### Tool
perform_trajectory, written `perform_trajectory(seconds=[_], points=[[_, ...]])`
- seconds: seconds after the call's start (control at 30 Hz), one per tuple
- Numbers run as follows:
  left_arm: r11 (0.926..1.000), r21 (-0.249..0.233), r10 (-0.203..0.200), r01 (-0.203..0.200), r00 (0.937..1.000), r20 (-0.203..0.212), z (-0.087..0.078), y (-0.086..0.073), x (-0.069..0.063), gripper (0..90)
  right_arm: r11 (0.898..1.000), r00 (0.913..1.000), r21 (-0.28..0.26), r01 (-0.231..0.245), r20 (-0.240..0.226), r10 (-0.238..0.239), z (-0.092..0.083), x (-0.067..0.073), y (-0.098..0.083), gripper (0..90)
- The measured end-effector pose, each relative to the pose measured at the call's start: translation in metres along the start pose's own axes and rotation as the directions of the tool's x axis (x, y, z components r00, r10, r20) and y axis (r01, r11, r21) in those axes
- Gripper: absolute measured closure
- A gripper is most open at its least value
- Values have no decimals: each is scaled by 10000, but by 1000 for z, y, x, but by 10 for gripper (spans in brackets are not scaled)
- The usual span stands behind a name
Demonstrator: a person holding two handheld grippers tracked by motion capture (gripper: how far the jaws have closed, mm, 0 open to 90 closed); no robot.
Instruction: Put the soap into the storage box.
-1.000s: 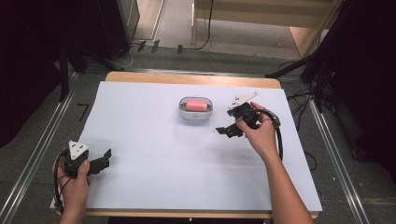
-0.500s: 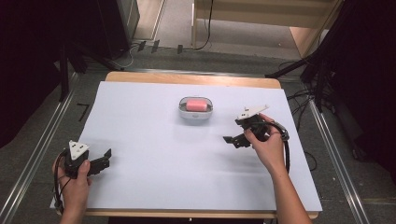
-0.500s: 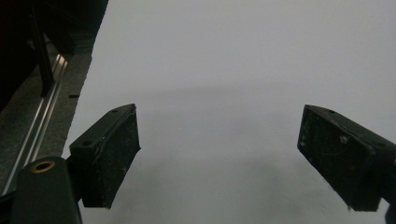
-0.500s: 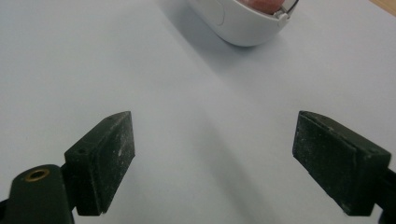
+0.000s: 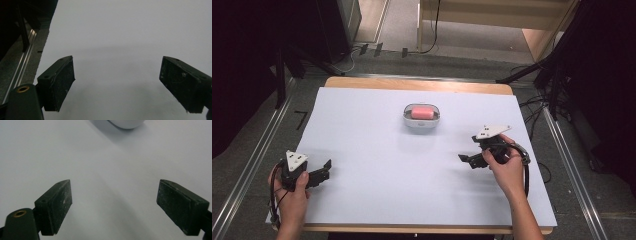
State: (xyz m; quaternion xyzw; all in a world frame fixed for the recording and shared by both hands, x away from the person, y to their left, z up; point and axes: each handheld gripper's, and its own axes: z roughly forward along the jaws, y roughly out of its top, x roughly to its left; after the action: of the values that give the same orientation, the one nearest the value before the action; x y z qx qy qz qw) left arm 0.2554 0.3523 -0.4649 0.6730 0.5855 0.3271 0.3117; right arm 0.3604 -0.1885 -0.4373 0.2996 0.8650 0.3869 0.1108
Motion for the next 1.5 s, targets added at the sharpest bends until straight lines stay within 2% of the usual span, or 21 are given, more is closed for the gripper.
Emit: perform_trajectory(seconds=[0.63, 0.93, 1.23, 1.5], points=[[10000, -11, 29, -29, 10000, -32, 0, 0, -1, 136, 9972, 9967, -346, -668, 432, 683, -20, 2, -44, 137], [10000, -6, 67, -67, 10000, -63, 0, 0, -1, 136, 9960, 9952, -453, -766, 574, 792, -26, 3, -58, 137], [10000, -2, 94, -94, 9999, -69, 0, 0, -2, 136, 9929, 9919, -582, -1040, 674, 1078, -31, 4, -73, 138], [9999, -4, 136, -136, 9999, -97, 0, 0, -2, 137, 9857, 9862, -879, -1438, 695, 1500, -40, 2, -91, 138]])
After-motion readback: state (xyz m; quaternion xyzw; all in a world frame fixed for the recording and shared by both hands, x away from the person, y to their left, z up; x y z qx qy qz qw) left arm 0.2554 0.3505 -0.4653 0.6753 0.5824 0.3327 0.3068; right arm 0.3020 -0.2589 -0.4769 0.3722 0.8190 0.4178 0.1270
